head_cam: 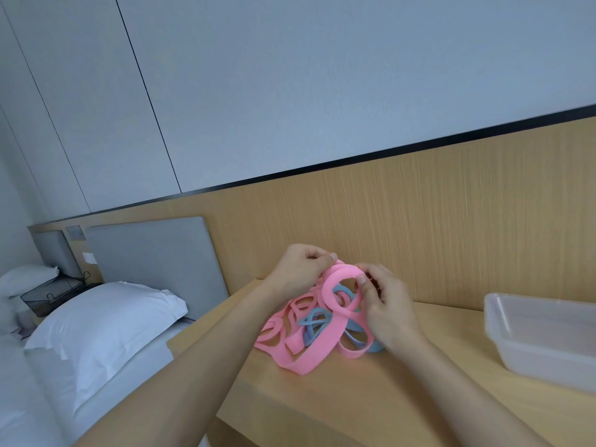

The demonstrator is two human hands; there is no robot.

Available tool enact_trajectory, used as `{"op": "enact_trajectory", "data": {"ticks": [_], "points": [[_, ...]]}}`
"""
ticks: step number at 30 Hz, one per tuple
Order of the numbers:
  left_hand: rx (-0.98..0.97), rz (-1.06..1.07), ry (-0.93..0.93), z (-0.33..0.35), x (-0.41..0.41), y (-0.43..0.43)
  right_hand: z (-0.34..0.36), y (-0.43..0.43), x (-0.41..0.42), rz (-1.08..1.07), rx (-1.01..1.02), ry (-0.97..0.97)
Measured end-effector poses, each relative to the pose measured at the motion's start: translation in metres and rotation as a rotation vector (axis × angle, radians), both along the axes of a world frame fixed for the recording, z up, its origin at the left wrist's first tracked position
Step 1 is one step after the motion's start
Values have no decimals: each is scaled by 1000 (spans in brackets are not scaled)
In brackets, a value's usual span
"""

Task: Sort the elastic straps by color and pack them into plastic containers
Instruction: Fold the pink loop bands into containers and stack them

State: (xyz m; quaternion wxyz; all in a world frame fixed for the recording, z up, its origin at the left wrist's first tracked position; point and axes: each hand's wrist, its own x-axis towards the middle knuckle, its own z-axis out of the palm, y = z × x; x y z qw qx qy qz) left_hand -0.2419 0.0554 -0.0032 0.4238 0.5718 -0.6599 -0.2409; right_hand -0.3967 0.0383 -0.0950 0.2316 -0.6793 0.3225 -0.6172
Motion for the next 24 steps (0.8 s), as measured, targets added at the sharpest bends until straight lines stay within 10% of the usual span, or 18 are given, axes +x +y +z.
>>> {"op": "enact_trajectory", "data": {"ticks": [24], "points": [[-75,-102,-183,88,5,17,95,-8,10,18,25,39]]}}
